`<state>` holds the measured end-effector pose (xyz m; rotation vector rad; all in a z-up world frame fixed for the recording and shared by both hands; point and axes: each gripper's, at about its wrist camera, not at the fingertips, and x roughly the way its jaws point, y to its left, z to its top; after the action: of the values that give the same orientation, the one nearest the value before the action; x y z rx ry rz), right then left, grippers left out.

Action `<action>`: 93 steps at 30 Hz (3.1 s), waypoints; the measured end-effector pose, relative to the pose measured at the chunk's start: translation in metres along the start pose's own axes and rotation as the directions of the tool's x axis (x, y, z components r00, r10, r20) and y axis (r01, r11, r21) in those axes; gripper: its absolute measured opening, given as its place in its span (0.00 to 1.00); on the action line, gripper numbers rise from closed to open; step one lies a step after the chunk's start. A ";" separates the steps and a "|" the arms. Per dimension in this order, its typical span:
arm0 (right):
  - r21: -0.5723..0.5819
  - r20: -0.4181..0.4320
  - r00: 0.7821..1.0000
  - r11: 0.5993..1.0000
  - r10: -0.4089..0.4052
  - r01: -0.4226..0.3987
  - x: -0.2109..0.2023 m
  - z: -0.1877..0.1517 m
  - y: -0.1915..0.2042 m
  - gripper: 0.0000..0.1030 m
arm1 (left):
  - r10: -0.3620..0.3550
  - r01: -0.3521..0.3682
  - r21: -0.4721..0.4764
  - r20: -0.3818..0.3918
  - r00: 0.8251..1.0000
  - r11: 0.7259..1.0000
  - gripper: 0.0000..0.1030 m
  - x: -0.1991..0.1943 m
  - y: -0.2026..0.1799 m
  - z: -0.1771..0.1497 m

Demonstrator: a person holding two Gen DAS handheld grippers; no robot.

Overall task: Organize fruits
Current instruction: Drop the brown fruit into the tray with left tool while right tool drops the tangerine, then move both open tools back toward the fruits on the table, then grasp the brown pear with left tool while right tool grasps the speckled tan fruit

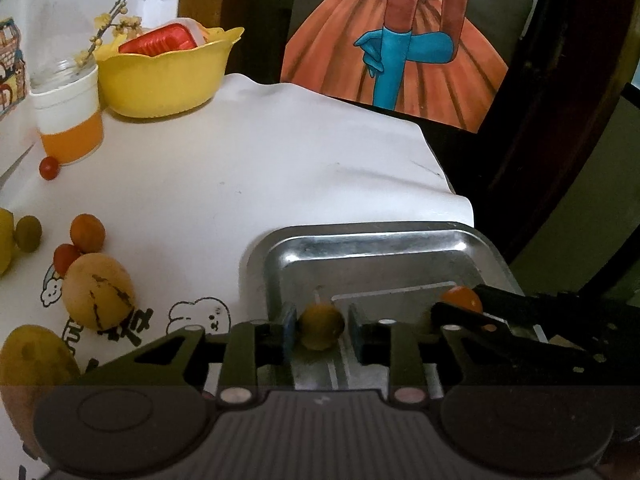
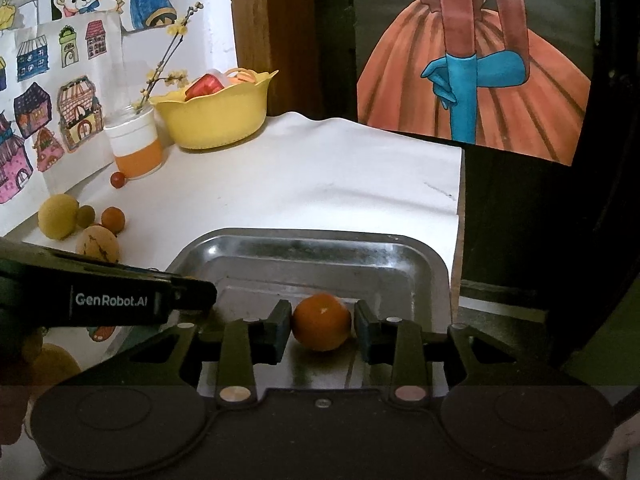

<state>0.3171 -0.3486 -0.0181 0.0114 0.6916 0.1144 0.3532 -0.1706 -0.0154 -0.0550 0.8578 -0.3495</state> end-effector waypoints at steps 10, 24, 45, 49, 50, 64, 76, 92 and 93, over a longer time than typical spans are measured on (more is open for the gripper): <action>0.006 0.047 0.998 0.999 -0.043 0.043 -0.027 -0.004 0.001 0.52 | 0.047 -0.048 0.001 0.088 0.995 0.999 0.88 -0.033 -0.006 0.001; 0.014 0.136 0.988 0.998 -0.068 0.067 -0.081 -0.011 0.022 0.90 | 0.182 -0.181 -0.020 0.177 0.967 0.983 1.00 -0.099 0.007 -0.015; -0.090 0.099 0.993 0.995 0.059 -0.050 -0.128 -0.040 0.107 0.99 | 0.264 -0.259 -0.079 0.070 0.962 0.963 1.00 -0.161 0.080 -0.077; -0.114 0.069 0.994 0.990 0.089 -0.080 -0.127 -0.047 0.124 0.99 | 0.284 -0.279 -0.092 0.057 0.957 0.956 1.00 -0.165 0.095 -0.088; -0.119 0.058 0.994 0.989 0.097 -0.089 -0.127 -0.049 0.129 0.99 | 0.290 -0.285 -0.089 0.054 0.956 0.954 1.00 -0.167 0.098 -0.091; -0.121 -0.078 0.985 0.979 0.155 -0.164 -0.120 -0.073 0.172 0.99 | 0.280 -0.277 -0.114 0.018 0.960 0.954 1.00 -0.173 0.129 -0.115; -0.106 -0.113 0.980 0.979 0.161 -0.174 -0.104 -0.072 0.179 0.99 | 0.234 -0.229 -0.151 0.017 0.972 0.962 1.00 -0.164 0.143 -0.108; -0.180 -0.022 0.995 0.979 0.097 -0.099 -0.078 -0.061 0.175 0.99 | 0.142 -0.132 -0.144 0.060 0.988 0.981 0.99 -0.125 0.134 -0.078; -0.199 -0.014 0.996 0.975 0.092 -0.093 -0.076 -0.061 0.176 0.99 | 0.138 -0.128 -0.141 0.065 0.988 0.982 0.99 -0.123 0.132 -0.076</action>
<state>0.2025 -0.1837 -0.0080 -0.1495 0.6821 0.2737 0.2597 0.0008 -0.0001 -0.1363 0.8064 -0.1618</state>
